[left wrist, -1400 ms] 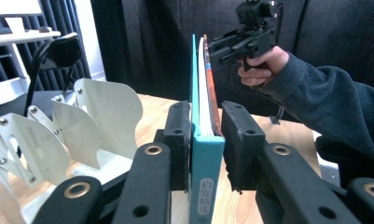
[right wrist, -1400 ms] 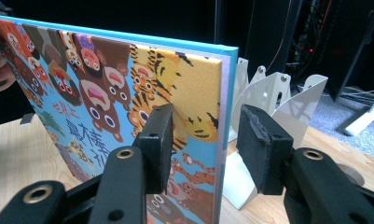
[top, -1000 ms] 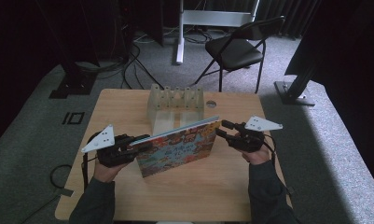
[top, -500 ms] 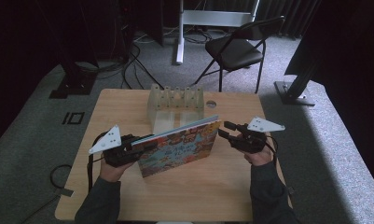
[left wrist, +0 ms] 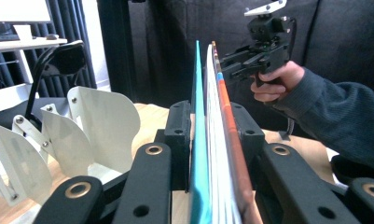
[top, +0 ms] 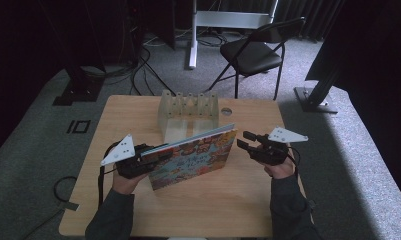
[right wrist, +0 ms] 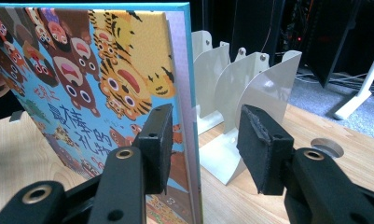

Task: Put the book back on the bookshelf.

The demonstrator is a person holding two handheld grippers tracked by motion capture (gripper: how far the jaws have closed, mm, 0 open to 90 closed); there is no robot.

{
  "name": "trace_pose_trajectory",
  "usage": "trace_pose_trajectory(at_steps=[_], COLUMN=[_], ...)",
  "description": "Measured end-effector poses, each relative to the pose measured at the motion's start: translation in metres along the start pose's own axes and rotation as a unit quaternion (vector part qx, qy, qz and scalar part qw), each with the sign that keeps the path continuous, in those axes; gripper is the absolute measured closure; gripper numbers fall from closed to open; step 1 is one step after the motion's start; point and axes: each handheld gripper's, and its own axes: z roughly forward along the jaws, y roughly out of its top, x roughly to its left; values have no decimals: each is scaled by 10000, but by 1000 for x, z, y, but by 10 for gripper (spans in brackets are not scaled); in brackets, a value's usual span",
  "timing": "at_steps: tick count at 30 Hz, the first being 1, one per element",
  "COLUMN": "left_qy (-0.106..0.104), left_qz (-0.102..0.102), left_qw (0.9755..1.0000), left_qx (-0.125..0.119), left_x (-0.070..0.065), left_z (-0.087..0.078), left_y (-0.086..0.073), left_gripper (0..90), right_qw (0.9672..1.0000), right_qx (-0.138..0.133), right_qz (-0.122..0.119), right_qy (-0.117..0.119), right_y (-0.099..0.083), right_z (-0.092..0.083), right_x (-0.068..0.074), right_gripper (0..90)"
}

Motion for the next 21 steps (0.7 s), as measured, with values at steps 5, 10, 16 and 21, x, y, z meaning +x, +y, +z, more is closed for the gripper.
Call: trace_pose_trajectory(at_steps=[5, 10, 16, 21], left_qy=[-51, -98, -72, -64], left_qz=[17, -19, 17, 75], left_qw=[10000, 9999, 10000, 9999], left_qx=[19, -50, -62, -45], left_x=[-1, 0, -1, -4], left_z=[6, 7, 7, 7], left_y=[-1, -1, -1, -1], left_gripper=[731, 737, 760, 776], right_qw=[10000, 10000, 9999, 9998], right_qx=[4, 9, 19, 35], right_qz=[21, 68, 131, 148], right_qy=[-16, -48, -89, -119], right_y=[-2, -5, -9, -10], right_z=[-1, -4, -6, -7], right_x=[-1, -4, -6, -7], right_gripper=[551, 551, 551, 551])
